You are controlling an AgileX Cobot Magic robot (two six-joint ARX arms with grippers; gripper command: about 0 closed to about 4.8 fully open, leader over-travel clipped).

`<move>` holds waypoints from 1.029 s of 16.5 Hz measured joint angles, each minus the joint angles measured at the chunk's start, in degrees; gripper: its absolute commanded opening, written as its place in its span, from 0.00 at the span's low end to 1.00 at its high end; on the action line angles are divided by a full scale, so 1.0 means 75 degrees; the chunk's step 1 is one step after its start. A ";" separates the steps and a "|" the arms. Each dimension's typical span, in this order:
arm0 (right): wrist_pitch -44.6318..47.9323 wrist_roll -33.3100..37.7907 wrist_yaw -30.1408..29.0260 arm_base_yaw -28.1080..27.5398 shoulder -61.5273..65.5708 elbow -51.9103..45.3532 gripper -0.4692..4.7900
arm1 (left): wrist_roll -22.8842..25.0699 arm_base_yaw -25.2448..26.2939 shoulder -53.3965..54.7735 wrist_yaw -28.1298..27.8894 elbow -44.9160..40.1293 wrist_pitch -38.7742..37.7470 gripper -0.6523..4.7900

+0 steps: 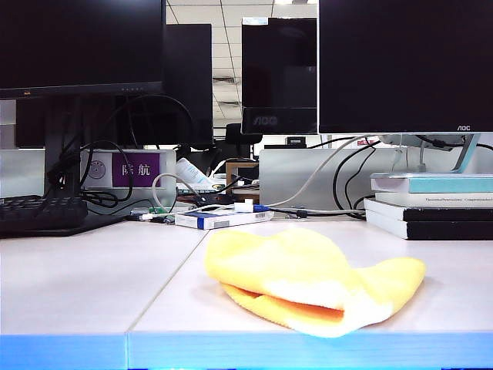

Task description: Wipe the table from front to back using the rag.

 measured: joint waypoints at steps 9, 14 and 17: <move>0.0000 0.0000 0.0000 0.0000 0.0000 0.0000 0.25 | 0.0772 0.0000 0.0003 -0.0994 0.0012 -0.0111 0.23; 0.0143 0.0000 0.0006 -0.0560 -0.1052 -0.1297 0.25 | 0.0580 -0.0003 0.0003 -0.0784 0.0012 -0.0114 0.23; 0.0487 0.0003 -0.0291 -0.1568 -0.1559 -0.1953 0.25 | 0.0580 -0.0003 0.0003 -0.0784 0.0012 -0.0114 0.23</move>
